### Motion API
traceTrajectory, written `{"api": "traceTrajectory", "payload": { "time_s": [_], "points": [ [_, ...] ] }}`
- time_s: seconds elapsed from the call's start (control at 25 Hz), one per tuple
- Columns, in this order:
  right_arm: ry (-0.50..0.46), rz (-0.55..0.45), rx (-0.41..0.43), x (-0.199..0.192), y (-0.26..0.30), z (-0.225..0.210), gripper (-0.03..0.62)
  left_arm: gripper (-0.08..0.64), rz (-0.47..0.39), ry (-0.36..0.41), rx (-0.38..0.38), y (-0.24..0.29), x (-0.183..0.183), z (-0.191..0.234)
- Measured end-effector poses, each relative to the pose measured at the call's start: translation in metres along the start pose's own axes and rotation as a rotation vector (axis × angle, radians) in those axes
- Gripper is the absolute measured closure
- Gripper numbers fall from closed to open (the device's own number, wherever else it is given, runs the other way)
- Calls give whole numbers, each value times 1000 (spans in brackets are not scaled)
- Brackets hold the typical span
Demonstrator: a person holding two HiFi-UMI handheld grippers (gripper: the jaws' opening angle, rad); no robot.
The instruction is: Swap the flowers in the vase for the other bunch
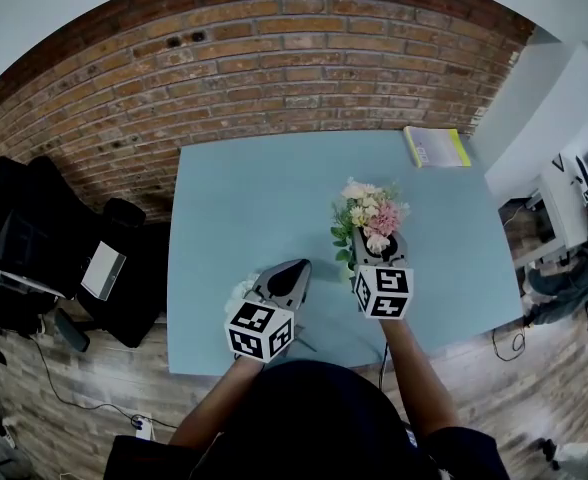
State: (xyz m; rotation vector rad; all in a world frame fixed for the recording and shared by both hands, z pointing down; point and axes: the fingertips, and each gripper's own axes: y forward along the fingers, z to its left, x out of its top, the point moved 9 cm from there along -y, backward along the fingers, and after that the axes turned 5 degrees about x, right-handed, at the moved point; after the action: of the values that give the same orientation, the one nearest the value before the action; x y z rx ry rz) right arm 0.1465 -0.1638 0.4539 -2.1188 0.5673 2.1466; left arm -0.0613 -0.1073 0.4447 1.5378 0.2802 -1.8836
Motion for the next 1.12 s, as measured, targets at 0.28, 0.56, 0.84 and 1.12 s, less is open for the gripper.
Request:
{"api": "traceTrajectory", "payload": {
  "time_s": [0.28, 0.56, 0.84, 1.12],
  "points": [
    [22, 33, 27, -12, 2, 3, 351, 555, 5, 0, -5, 3, -2, 0],
    [71, 57, 34, -19, 1, 3, 301, 555, 10, -14, -9, 2, -3, 0],
    [104, 62, 33, -22, 0, 4, 245, 555, 14, -27, -20, 3, -6, 0],
    [112, 58, 11, -22, -9, 3, 238, 555, 25, -32, -36, 1, -8, -2]
  ]
}}
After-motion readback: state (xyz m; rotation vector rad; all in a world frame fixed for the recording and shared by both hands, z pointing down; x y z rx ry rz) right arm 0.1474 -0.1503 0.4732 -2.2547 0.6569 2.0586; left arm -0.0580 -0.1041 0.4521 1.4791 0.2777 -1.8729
